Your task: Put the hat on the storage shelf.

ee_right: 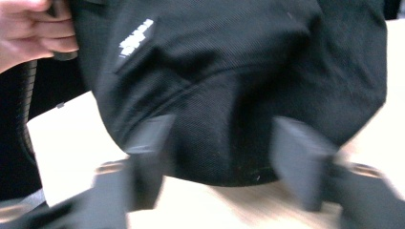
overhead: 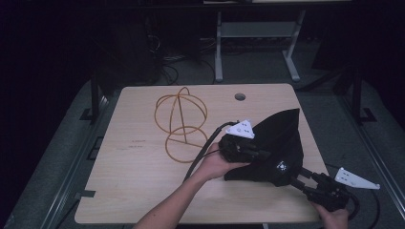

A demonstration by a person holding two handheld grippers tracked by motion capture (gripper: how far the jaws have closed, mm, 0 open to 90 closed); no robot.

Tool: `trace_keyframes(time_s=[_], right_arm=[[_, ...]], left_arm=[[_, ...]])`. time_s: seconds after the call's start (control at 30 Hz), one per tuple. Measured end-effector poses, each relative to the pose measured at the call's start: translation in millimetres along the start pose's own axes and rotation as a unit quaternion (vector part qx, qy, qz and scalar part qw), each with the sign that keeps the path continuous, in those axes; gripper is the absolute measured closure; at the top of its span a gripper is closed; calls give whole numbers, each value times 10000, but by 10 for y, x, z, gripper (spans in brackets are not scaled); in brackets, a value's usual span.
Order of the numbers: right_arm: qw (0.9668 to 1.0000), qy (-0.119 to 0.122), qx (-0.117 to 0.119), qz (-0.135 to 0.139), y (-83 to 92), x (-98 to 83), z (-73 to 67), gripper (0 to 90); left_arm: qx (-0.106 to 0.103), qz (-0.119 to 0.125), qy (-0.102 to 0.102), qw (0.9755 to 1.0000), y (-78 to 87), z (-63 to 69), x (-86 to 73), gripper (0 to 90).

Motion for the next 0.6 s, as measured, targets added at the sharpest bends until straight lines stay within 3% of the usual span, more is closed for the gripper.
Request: trace_keyframes(time_s=[0.13,0.23,0.33,0.37,0.4,0.43,0.47,0.6], right_arm=[[9997,-198,53,-134,-54,-24,19,165],[9994,51,189,-282,-57,-46,-16,143],[9992,7,274,-277,-56,-54,-19,161],[9991,24,332,-247,-67,-54,-9,232],[9991,24,332,-247,-67,-54,-9,232],[9990,98,409,-134,-74,-44,-1,377],[9990,98,409,-134,-74,-44,-1,377],[9990,210,401,53,-86,-27,21,643]], left_arm=[[-79,-42,-82,9999,-35,31,0,877],[-147,-49,-110,9998,-46,41,11,876],[-236,-53,-109,9996,-65,54,17,877],[-278,-73,-132,9995,-81,68,23,877],[-278,-73,-132,9995,-81,68,23,877],[-319,-72,-194,9993,-96,84,37,877],[-319,-72,-194,9993,-96,84,37,877],[-398,-95,-237,9989,-117,100,54,877]])
Point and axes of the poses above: each handheld gripper's, and its own axes: y roughly backward along the jaws, x roughly out of its top, z roughly to its right, the point moved 3 cm from there along -y, roughly forward along the jaws, and after that the axes turned 14 degrees about y, right-handed, at the moved point
